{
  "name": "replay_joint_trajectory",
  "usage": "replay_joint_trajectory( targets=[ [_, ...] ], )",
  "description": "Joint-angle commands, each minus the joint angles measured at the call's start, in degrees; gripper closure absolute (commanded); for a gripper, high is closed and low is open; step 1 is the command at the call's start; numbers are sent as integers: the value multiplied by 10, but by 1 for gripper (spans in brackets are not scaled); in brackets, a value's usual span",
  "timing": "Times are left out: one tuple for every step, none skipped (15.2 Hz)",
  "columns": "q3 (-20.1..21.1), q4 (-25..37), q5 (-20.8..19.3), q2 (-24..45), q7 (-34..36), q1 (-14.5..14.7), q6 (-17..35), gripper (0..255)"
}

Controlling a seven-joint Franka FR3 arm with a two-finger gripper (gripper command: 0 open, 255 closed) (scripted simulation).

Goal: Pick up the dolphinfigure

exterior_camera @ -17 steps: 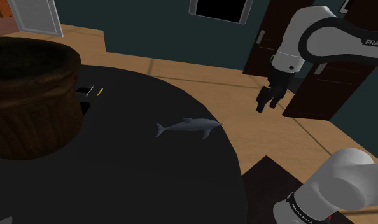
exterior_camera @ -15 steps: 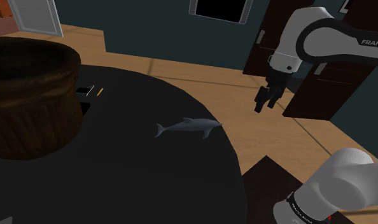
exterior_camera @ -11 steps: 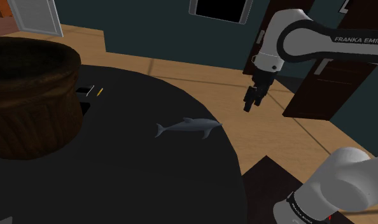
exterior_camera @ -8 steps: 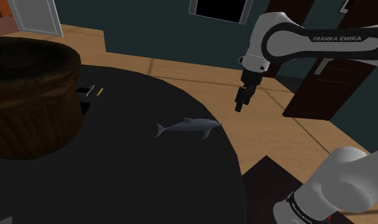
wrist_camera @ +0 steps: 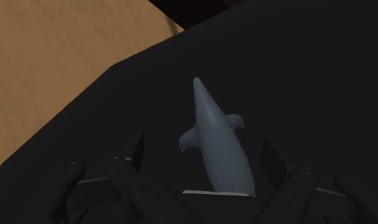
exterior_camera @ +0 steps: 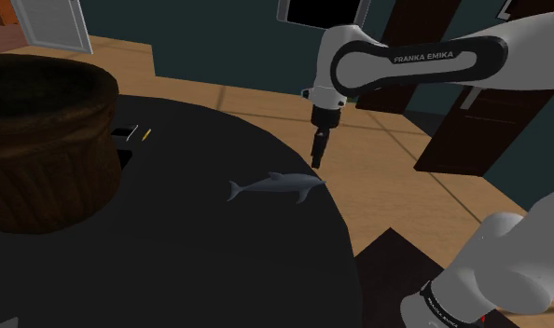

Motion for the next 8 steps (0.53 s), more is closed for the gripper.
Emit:
replay_joint_trajectory(
  targets=[
    [10, 27, 0, 39, -30, 13, 6, 0],
    [15, 42, -1, 57, -45, 19, 6, 0],
    [21, 57, -2, 76, -59, 25, 7, 0],
    [27, 72, -3, 93, -73, 30, 7, 0],
    [32, 87, -5, 110, -86, 36, 7, 0],
    [38, 102, -7, 127, -99, 42, 6, 0],
    [42, 110, -8, 137, -107, 45, 6, 0],
    [42, 104, -8, 138, -107, 45, 13, 0]
  ],
)
